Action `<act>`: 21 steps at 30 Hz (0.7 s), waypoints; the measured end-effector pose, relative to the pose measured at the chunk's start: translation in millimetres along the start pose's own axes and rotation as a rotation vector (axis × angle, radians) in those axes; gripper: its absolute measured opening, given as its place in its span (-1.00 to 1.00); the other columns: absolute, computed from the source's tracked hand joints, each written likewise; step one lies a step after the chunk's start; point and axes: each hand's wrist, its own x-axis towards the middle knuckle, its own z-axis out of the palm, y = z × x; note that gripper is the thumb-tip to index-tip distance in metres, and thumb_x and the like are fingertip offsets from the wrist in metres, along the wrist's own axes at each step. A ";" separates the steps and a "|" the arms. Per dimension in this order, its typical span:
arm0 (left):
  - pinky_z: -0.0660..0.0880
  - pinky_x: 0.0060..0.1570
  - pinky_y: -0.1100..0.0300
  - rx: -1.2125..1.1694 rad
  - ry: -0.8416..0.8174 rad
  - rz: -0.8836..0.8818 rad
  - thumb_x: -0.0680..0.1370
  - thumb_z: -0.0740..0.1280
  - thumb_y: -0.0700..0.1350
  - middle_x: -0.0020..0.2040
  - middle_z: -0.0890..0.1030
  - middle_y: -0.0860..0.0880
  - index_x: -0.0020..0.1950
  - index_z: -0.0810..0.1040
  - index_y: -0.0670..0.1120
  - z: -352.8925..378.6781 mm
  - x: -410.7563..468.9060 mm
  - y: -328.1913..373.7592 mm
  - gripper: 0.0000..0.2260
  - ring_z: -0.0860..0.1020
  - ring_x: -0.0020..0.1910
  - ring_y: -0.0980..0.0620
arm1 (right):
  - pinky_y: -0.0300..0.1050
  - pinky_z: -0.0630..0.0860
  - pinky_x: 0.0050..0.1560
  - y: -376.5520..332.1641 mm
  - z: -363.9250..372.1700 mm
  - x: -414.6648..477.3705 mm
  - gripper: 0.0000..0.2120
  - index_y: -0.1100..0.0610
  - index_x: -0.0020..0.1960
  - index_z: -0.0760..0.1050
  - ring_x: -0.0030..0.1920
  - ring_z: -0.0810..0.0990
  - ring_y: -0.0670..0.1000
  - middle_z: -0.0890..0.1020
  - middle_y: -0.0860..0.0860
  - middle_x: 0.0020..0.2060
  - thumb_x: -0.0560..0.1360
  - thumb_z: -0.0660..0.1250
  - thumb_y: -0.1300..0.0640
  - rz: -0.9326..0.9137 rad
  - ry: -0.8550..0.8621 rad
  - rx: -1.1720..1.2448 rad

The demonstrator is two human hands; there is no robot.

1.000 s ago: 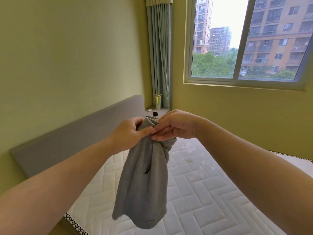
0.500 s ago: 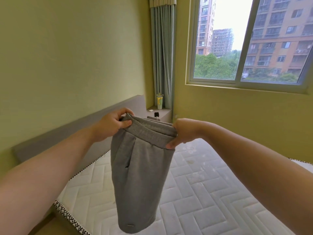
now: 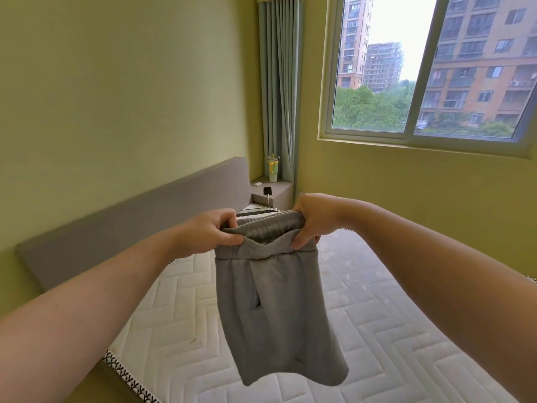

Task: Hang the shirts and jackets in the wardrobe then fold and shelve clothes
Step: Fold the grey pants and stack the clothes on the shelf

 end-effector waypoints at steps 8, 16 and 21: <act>0.33 -0.24 0.24 0.255 0.087 -0.009 0.62 0.35 -0.05 -0.19 0.50 0.03 -0.09 0.42 0.03 -1.0 9.9 0.9 -0.86 0.42 -0.24 0.11 | -0.30 0.55 -0.41 15.3 2.7 0.0 -0.71 -0.05 -0.20 0.52 -0.42 0.65 -0.18 0.64 -0.10 -0.28 0.30 0.64 0.02 0.044 -0.054 0.025; 0.33 -0.31 0.35 0.530 0.025 0.004 0.64 0.24 0.10 -0.15 0.54 0.08 -0.08 0.32 0.13 25.4 16.7 -11.0 -0.84 0.51 -0.21 0.11 | -0.46 0.34 -0.55 26.4 15.5 -2.3 -0.63 -0.12 -0.30 0.39 -0.52 0.49 -0.37 0.47 -0.43 -0.58 0.30 0.60 -0.12 0.024 -0.058 -0.125; 0.54 -0.41 0.20 0.350 -0.051 -0.046 0.66 0.22 0.06 -0.11 0.59 -0.07 -0.02 0.32 0.06 41.1 23.0 -30.0 -0.87 0.61 -0.38 0.02 | -0.38 0.48 -0.45 47.1 24.6 1.0 -0.70 -0.07 -0.22 0.48 -0.45 0.59 -0.29 0.63 -0.25 -0.43 0.31 0.63 0.03 0.092 -0.145 0.065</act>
